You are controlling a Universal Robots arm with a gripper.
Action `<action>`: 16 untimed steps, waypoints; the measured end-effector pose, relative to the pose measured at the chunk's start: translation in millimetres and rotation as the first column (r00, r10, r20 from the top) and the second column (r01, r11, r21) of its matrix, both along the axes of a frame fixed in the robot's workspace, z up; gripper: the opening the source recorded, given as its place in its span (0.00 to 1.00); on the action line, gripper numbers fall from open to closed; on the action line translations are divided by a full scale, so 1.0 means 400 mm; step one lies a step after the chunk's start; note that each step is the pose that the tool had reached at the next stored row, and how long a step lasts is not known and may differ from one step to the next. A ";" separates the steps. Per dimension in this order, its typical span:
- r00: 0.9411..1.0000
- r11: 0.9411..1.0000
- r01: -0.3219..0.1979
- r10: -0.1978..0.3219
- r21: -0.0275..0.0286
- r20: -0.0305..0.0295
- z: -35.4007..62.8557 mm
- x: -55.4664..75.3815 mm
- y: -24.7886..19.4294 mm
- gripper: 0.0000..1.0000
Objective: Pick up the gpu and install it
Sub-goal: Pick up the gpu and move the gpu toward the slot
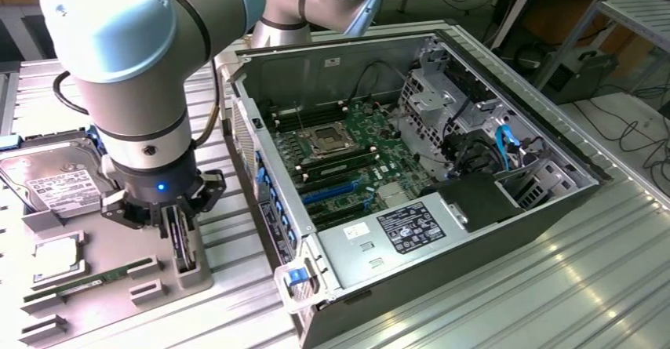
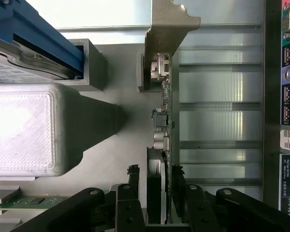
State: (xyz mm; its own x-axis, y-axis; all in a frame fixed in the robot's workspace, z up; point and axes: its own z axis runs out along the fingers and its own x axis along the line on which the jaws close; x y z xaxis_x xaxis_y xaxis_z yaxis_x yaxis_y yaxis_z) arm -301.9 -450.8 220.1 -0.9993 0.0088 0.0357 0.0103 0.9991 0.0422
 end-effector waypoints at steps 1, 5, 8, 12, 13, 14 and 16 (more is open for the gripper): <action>1.000 1.000 0.000 0.000 0.000 0.000 0.000 0.000 0.000 0.39; 1.000 1.000 0.000 0.000 0.000 0.000 -0.001 0.000 0.000 0.38; 1.000 1.000 0.000 0.000 0.000 0.000 -0.002 0.000 0.000 0.31; 1.000 1.000 0.000 0.000 0.000 0.000 -0.002 0.000 0.000 0.27; 1.000 1.000 0.000 0.000 0.000 0.000 -0.002 0.000 0.000 0.27; 1.000 1.000 0.000 0.000 0.000 0.000 -0.002 0.000 0.000 0.27; 1.000 1.000 0.000 0.000 0.000 0.000 -0.002 0.000 0.000 0.27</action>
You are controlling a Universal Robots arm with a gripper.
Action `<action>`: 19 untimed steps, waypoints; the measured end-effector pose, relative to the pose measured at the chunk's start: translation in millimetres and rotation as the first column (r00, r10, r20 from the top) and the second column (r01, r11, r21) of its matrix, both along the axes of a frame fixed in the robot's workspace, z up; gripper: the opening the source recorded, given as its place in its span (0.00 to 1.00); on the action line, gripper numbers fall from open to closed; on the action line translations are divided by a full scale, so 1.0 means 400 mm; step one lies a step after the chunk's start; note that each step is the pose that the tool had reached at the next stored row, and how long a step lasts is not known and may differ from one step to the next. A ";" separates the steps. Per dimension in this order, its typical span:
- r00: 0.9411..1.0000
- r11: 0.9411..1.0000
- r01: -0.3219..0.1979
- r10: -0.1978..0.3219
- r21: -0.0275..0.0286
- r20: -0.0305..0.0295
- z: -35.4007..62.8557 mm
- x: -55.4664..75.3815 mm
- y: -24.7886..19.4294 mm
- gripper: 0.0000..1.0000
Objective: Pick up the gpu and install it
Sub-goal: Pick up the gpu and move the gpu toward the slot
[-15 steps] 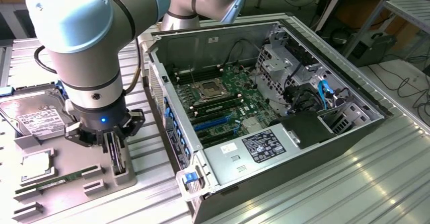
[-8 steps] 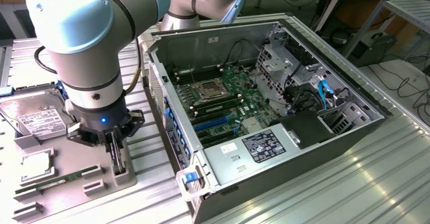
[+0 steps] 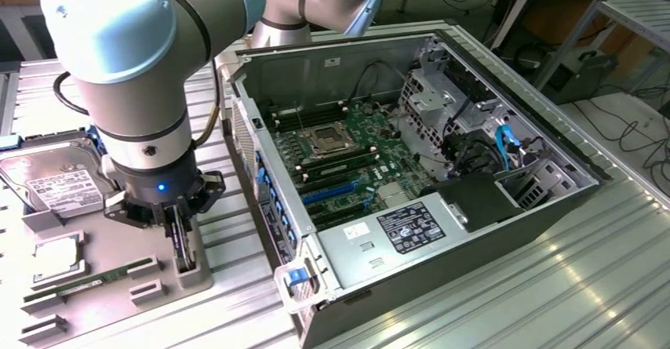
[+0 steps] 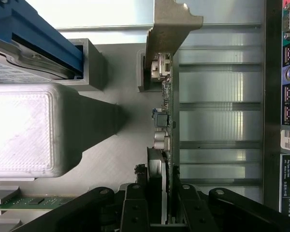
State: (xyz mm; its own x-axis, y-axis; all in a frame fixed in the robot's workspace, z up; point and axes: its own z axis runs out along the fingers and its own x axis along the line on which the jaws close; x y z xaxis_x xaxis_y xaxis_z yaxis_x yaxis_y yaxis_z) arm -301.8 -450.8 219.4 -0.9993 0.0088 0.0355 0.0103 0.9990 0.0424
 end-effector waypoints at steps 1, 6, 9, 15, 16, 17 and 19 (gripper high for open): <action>1.000 1.000 0.000 0.000 0.000 0.000 0.000 0.000 0.000 0.27; 1.000 1.000 0.000 0.000 0.000 0.000 0.008 0.000 0.000 0.27; 1.000 1.000 0.000 0.000 0.001 0.000 0.018 0.000 0.000 0.27; 1.000 1.000 0.000 0.000 0.003 -0.001 0.036 0.000 0.000 0.27; 1.000 1.000 0.000 0.000 0.003 -0.001 0.039 0.000 0.000 0.27; 1.000 1.000 0.000 0.000 0.003 -0.001 0.041 0.000 0.000 0.27; 1.000 1.000 0.000 0.000 0.003 -0.001 0.045 0.000 0.000 0.27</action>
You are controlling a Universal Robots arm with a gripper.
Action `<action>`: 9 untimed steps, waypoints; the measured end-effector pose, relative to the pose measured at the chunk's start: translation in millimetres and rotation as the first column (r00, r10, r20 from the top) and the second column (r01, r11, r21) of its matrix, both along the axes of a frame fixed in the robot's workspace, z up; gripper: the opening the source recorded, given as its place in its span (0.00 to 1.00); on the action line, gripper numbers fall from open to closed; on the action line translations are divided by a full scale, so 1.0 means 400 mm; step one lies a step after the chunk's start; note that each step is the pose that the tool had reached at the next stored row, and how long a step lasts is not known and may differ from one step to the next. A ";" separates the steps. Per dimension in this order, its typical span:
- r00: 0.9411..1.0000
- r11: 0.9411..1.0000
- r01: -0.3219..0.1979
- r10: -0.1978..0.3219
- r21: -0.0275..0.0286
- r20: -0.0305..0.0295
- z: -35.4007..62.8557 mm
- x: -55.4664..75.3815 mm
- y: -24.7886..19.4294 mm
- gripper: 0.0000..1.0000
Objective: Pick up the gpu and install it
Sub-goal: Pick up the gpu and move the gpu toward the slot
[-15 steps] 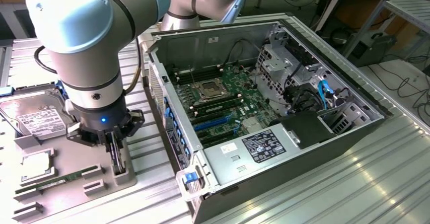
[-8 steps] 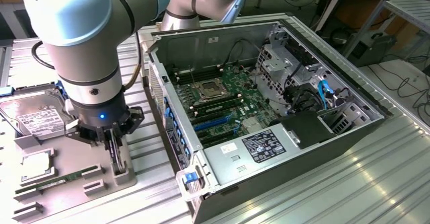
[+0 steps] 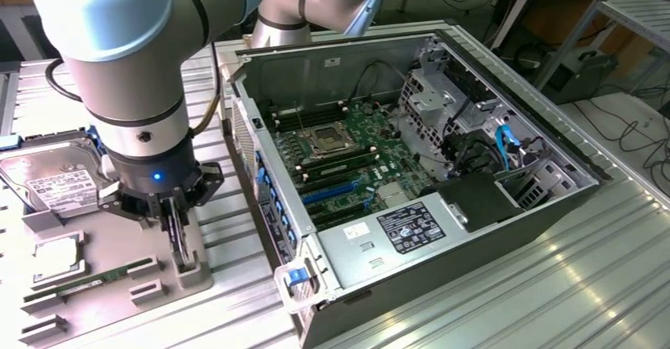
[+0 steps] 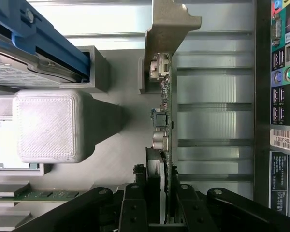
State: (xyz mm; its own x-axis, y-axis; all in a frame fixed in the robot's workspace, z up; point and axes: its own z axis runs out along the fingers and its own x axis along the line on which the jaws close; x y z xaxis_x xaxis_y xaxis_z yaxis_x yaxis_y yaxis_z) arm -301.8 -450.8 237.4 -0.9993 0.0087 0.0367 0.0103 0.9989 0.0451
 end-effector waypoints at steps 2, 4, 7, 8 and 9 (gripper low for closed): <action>1.000 1.000 0.000 0.000 0.000 0.000 0.003 0.000 0.000 0.27; 1.000 1.000 0.000 0.000 0.000 0.000 0.006 0.000 0.000 0.27; 1.000 1.000 0.000 0.000 0.000 0.000 0.011 0.000 0.000 0.27; 1.000 1.000 0.000 0.000 0.000 0.000 0.012 0.000 0.000 0.27; 1.000 1.000 0.000 0.000 0.000 0.000 0.014 0.000 0.000 0.27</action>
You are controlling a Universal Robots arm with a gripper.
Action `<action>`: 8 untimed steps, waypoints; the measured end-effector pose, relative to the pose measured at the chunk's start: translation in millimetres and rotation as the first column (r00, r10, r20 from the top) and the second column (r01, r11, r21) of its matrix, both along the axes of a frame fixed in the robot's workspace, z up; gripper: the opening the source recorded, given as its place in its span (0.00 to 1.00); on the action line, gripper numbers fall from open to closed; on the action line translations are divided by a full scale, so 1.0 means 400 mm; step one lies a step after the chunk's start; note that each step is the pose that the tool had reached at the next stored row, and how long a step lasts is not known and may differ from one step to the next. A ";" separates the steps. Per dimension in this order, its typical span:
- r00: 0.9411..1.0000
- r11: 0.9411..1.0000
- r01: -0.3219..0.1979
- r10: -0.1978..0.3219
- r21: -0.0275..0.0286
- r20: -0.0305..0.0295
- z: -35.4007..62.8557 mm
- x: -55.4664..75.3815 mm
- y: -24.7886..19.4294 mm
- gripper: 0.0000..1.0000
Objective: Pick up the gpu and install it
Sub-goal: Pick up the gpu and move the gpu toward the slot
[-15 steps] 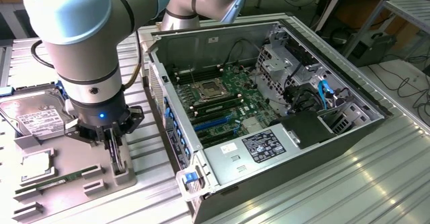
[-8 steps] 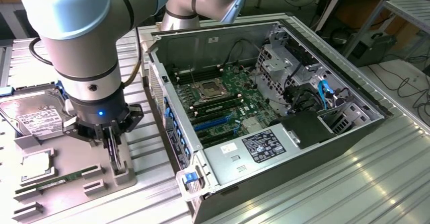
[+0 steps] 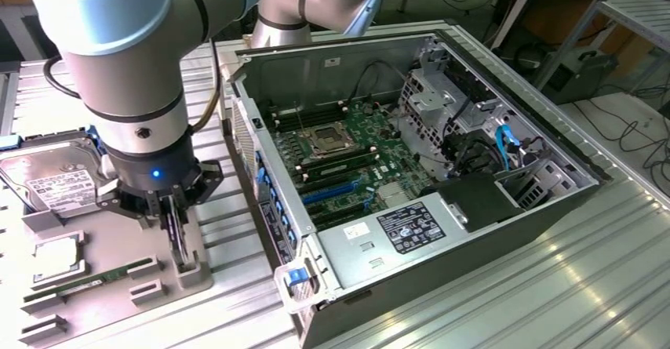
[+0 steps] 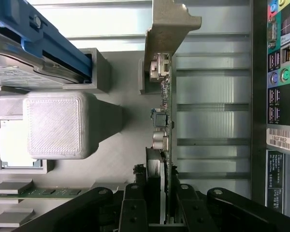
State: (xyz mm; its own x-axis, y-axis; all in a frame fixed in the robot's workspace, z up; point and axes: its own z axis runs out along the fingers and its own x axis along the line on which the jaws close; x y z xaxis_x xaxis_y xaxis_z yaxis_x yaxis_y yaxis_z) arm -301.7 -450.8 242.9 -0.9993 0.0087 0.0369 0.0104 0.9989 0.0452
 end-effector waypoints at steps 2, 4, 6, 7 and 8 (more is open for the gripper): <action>1.000 1.000 0.000 0.000 0.000 0.000 0.003 0.000 0.000 0.27; 1.000 1.000 0.000 0.000 0.000 0.000 0.006 0.000 0.000 0.27; 1.000 1.000 0.000 0.000 0.000 0.000 0.009 0.000 0.000 0.27; 1.000 1.000 0.000 0.000 0.000 0.000 0.011 0.000 0.000 0.27; 1.000 1.000 0.000 0.000 0.000 0.000 0.013 0.000 0.000 0.27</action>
